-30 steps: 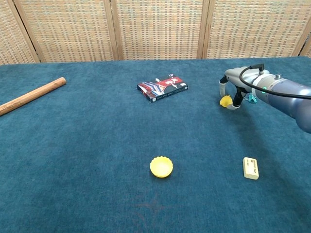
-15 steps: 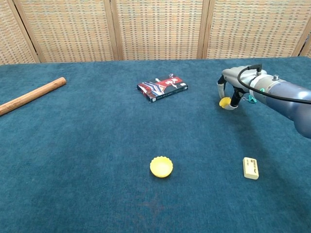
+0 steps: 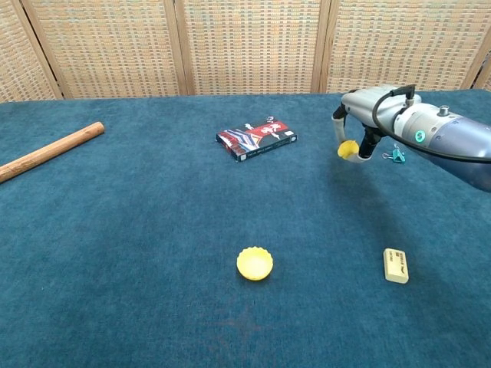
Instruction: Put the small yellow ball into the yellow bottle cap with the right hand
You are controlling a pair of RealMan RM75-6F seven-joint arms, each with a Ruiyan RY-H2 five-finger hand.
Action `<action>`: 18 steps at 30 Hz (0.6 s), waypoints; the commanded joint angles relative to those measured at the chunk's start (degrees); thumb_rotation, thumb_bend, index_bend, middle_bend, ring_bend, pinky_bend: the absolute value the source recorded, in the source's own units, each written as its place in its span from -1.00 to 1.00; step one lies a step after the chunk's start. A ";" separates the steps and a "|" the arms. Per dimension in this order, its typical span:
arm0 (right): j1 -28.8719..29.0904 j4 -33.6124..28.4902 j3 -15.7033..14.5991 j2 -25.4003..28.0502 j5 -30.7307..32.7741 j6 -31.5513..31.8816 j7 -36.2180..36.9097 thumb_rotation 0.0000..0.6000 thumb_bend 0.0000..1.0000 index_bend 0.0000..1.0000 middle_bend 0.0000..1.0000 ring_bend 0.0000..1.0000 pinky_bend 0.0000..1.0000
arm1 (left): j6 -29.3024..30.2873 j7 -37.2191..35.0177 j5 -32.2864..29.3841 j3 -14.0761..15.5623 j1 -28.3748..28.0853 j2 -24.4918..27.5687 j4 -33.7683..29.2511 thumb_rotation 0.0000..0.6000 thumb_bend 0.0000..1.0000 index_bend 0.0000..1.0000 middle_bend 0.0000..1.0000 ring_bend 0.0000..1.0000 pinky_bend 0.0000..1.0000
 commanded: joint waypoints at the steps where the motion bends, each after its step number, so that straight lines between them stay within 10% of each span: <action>1: -2.12 -7.09 -1.42 3.29 -0.87 4.11 -3.46 1.00 -0.48 0.07 -0.43 -0.88 -0.61 | -0.30 -0.12 -0.15 0.06 -0.05 -0.02 0.09 1.00 -0.79 -1.00 -1.00 -1.00 -1.00; 18: -6.11 -31.97 -8.43 2.14 -5.58 15.46 -15.79 1.00 -0.48 0.07 -0.43 -0.88 -0.61 | -2.08 0.62 0.53 1.06 -0.73 -0.87 0.25 1.00 -0.79 -1.00 -1.00 -1.00 -1.00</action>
